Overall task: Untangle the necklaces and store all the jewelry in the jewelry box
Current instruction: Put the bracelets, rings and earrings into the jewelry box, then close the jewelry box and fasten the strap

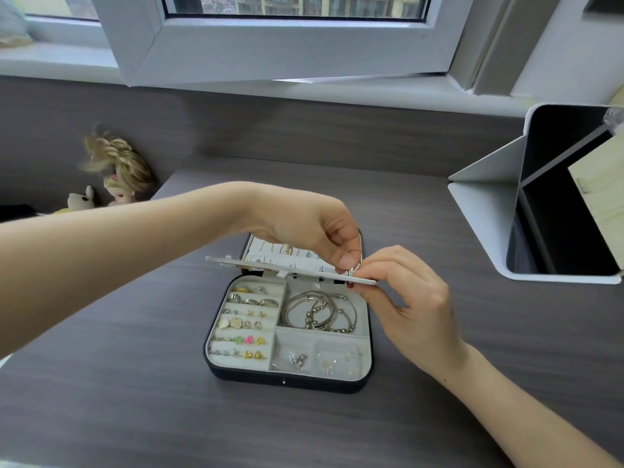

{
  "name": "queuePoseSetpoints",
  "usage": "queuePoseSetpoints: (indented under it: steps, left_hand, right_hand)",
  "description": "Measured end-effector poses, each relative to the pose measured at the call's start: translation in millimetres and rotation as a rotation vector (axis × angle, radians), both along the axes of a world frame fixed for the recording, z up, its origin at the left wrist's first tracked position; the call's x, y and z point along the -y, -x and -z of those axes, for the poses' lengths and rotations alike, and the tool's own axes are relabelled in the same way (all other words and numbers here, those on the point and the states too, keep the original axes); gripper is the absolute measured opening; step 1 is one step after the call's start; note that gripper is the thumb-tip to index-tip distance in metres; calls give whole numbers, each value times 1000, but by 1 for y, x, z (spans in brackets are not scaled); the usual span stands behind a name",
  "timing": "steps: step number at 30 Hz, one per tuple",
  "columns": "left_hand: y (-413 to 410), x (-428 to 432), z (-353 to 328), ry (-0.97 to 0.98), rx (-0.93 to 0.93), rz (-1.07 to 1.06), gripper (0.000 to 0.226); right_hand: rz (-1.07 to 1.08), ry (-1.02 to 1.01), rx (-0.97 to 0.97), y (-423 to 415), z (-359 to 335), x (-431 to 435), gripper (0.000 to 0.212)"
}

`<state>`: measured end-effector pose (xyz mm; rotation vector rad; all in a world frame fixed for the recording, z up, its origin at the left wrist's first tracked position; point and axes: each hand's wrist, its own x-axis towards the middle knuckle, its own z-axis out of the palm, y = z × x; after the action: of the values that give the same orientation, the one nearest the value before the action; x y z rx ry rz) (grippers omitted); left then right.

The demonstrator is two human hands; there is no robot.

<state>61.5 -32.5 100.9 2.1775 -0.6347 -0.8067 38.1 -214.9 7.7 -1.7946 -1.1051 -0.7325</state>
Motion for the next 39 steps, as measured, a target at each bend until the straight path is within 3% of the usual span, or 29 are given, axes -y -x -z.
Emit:
queuePoseSetpoints:
  steps: [5,7,10,13,15,18,23,27,31,33,36,39]
  left_hand:
    - [3,0,-3,-43,54,-6,11]
    - [4,-4,-10,-107,105,-53,23]
    - [9,-22,-22,-131,179,-204,30]
    - [15,-57,-18,-47,215,-443,38]
    - [15,-79,-1,6,183,-692,41]
    - [16,-92,30,103,-16,-1030,46]
    - [2,-95,54,223,-126,-1146,37]
    - [-5,-92,50,321,-250,-1101,33]
    - [-6,-91,56,386,-237,-1041,28]
    - [1,-85,52,479,-164,-1074,21]
    - [16,-82,44,552,-12,-1022,30]
    - [40,-82,33,574,110,-944,29]
  right_hand:
    - [-1,-9,-6,-1,-2,0,25]
    - [3,-4,-25,-2,-2,1,22]
    - [-13,-4,-116,-1,-4,2,17]
    - [-38,-47,-329,0,-11,1,9]
    - [-16,-88,-527,-1,-16,-2,8]
    - [26,-135,-722,-6,-24,-6,8]
    - [-8,-214,-872,-18,-33,-9,8]
    - [23,-209,-891,-21,-34,-10,6]
    - [38,-157,-831,-22,-35,-8,11]
    - [30,-96,-760,-19,-37,-6,18]
    - [25,-4,-577,-8,-38,2,31]
    - [-7,70,-438,6,-35,12,25]
